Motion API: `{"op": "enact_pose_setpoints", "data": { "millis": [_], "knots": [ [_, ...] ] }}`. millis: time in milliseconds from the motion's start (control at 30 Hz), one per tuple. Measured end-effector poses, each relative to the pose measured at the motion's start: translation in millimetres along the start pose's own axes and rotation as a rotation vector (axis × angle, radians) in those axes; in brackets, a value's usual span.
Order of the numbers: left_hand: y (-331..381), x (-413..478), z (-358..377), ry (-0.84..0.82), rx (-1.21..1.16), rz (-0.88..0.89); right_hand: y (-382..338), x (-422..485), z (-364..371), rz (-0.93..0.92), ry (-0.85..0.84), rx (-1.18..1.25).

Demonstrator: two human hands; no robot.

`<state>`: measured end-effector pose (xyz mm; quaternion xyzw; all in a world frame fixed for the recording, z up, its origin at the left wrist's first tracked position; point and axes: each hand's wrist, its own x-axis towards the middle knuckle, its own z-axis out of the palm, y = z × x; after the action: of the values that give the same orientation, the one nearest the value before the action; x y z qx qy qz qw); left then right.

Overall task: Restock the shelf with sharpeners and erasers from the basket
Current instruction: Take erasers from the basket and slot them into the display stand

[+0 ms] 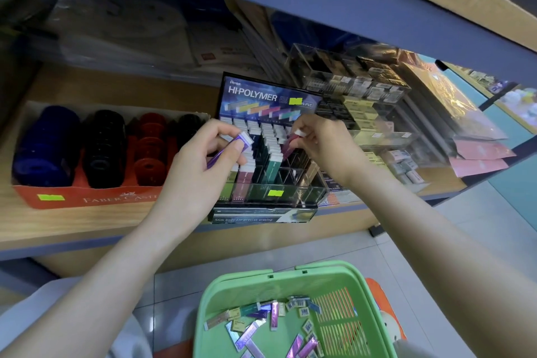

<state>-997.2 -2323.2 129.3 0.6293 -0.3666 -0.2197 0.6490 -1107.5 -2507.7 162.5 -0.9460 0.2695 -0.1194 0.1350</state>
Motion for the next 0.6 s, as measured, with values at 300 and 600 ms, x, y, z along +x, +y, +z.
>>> {"op": "enact_pose_setpoints", "data": {
  "millis": [300,600],
  "knots": [
    [-3,3,-2,0.069,0.092,-0.021,-8,-3,15,-0.058,0.032,-0.122],
    [-3,5,-3,0.081,-0.010,-0.092,-8,-9,24,-0.086,0.103,-0.218]
  ]
}}
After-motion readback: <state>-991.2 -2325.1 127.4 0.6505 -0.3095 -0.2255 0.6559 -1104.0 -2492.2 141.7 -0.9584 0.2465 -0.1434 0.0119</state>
